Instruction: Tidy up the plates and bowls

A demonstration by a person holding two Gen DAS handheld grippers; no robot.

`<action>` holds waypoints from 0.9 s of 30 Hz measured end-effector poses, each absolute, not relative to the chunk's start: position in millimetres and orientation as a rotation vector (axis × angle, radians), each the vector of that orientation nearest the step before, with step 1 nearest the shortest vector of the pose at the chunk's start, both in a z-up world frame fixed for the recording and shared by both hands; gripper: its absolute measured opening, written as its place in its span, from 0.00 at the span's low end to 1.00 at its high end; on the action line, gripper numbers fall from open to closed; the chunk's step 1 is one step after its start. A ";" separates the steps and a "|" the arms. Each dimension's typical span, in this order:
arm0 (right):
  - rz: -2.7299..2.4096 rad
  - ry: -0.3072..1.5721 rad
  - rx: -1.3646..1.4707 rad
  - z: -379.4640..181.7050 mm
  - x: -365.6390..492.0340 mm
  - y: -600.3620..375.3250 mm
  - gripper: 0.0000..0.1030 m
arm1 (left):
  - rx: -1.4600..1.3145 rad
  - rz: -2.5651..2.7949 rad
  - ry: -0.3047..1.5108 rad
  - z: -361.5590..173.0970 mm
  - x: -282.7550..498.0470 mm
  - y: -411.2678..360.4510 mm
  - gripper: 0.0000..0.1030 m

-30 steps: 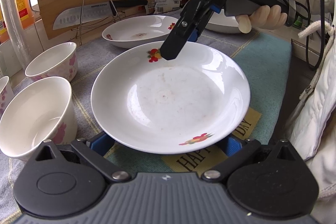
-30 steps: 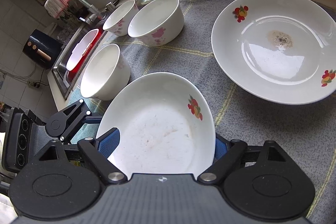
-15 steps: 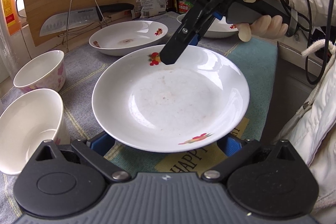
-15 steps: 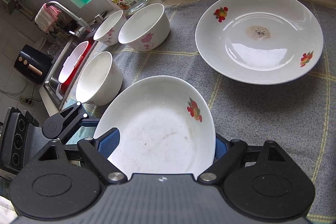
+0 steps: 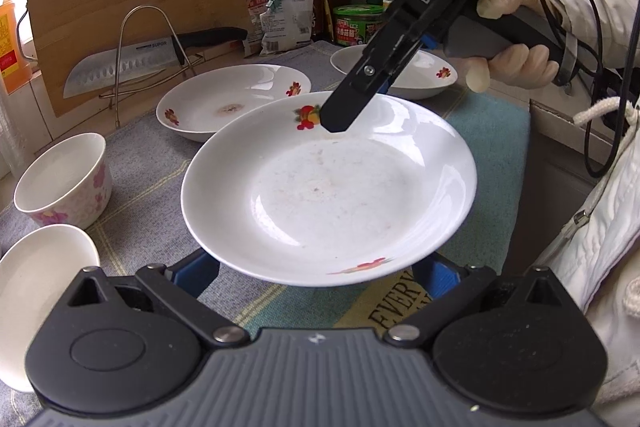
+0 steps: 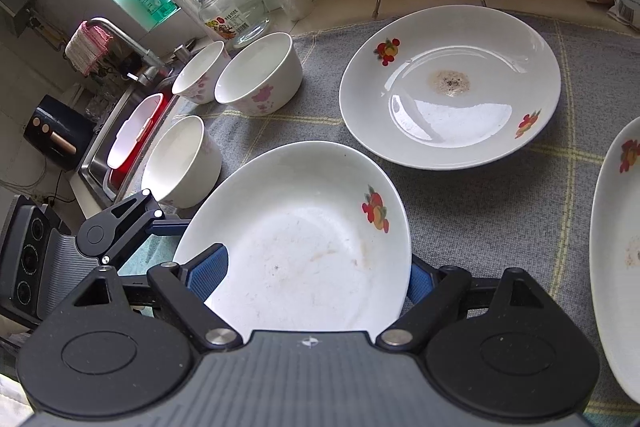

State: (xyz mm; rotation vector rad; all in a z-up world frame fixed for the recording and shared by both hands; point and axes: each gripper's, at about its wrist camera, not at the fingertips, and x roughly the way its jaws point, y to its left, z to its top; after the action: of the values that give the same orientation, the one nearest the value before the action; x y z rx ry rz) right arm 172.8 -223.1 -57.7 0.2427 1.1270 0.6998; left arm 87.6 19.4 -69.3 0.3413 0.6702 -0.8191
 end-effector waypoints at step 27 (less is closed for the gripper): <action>0.606 1.045 0.272 -40.7 167.7 -285.2 0.90 | 0.409 -0.904 0.630 -56.5 115.9 -33.7 0.99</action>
State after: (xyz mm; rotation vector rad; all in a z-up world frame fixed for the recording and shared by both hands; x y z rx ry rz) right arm 167.7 -285.2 -40.7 0.2722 1.0455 0.6061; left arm 115.9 -33.7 -56.5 0.4089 0.6295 -0.9036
